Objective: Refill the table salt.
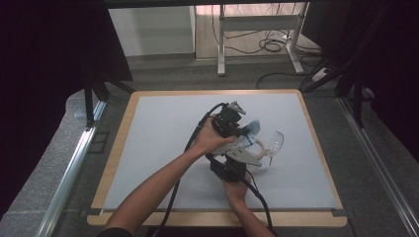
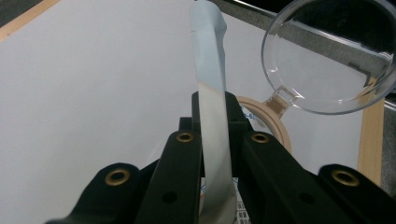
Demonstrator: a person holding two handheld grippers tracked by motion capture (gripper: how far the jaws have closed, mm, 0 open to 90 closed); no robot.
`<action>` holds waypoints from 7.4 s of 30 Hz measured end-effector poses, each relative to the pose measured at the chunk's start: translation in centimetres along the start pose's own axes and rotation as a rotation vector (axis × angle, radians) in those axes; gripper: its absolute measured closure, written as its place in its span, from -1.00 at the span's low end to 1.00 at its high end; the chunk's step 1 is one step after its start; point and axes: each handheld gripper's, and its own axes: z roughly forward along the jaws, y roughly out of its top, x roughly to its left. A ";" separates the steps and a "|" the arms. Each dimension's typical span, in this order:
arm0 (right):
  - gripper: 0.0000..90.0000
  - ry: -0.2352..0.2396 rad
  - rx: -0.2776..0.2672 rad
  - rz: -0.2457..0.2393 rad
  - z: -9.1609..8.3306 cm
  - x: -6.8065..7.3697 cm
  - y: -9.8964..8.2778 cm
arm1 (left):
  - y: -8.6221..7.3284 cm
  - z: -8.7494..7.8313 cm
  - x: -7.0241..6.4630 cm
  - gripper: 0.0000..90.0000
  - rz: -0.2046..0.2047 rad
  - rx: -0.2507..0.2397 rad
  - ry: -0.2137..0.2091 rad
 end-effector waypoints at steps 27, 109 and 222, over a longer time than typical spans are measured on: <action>0.24 0.015 -0.016 0.051 0.0 -0.1 0.2 | 0.4 0.2 -0.1 0.95 0.017 0.028 0.007; 0.28 0.020 -0.007 0.070 -0.4 -0.5 0.7 | 1.1 0.8 0.3 0.94 0.031 0.078 -0.038; 0.29 -0.004 -0.045 0.123 -0.1 -0.2 1.1 | 1.8 1.0 0.0 0.95 0.057 0.113 -0.022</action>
